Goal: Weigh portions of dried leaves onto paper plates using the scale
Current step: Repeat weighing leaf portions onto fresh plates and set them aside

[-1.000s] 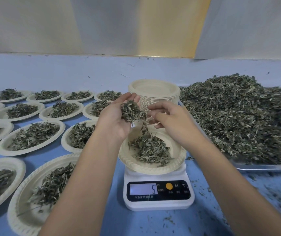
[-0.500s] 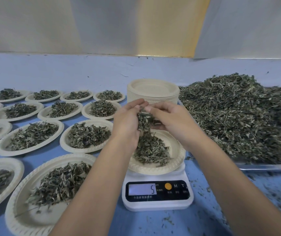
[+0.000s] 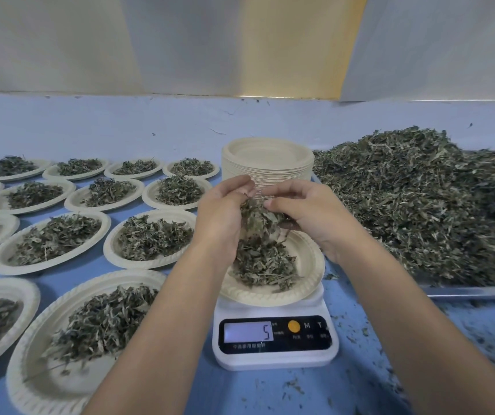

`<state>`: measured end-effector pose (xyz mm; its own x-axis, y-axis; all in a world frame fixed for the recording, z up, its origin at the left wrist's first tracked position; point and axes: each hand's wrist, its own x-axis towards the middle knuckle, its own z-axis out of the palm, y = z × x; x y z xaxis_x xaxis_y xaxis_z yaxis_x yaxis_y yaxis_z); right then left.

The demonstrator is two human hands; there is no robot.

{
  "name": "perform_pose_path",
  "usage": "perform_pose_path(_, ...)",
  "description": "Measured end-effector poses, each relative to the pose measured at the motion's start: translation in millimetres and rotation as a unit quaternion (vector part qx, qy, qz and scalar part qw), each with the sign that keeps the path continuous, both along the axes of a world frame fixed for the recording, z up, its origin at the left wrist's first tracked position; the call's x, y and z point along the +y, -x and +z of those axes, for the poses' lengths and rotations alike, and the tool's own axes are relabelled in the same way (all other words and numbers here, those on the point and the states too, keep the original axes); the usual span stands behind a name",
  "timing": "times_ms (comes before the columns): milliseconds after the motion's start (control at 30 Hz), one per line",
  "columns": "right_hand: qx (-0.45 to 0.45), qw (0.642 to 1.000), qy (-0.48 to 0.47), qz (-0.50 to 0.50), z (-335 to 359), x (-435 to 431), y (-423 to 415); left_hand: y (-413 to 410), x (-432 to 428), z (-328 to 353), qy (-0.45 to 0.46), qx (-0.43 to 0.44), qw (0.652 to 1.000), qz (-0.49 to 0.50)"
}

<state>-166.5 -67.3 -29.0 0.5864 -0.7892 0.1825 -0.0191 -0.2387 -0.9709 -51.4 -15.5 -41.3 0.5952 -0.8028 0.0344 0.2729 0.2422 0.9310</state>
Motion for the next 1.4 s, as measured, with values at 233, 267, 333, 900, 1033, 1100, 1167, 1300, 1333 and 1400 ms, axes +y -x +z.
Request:
perform_pose_path(233,0.087,0.995,0.038,-0.035,-4,-4,2,5,5,4,-0.057,-0.067,0.996,-0.033)
perform_pose_path(267,0.083,0.995,0.037,-0.039,-4,-4,2,5,5,5,-0.058,-0.067,0.995,-0.043)
perform_pose_path(333,0.079,0.995,0.04,-0.041,-4,-5,3,5,7,8,-0.046,-0.058,0.996,-0.056)
perform_pose_path(900,0.0,0.996,0.073,-0.043,-10,-5,-5,6,13,12,0.015,-0.119,0.992,-0.036)
perform_pose_path(1033,-0.012,0.997,0.074,-0.032,-12,-4,-8,7,13,12,0.014,-0.117,0.992,-0.036)
perform_pose_path(1100,-0.014,0.996,0.074,-0.041,-13,-4,-8,8,13,12,0.005,-0.104,0.994,-0.033)
perform_pose_path(1167,-0.014,0.996,0.069,-0.049,-13,-5,-7,9,13,13,0.0,-0.076,0.996,-0.037)
perform_pose_path(1300,-0.023,0.995,0.074,-0.067,-13,-5,-7,9,14,15,-0.001,-0.051,0.998,-0.029)
perform_pose_path(1333,-0.028,0.994,0.08,-0.075,-13,-5,-7,9,15,15,-0.003,-0.054,0.998,-0.022)
perform_pose_path(1400,-0.043,0.99,0.084,-0.101,-12,-6,-6,7,16,15,-0.004,-0.067,0.998,-0.01)
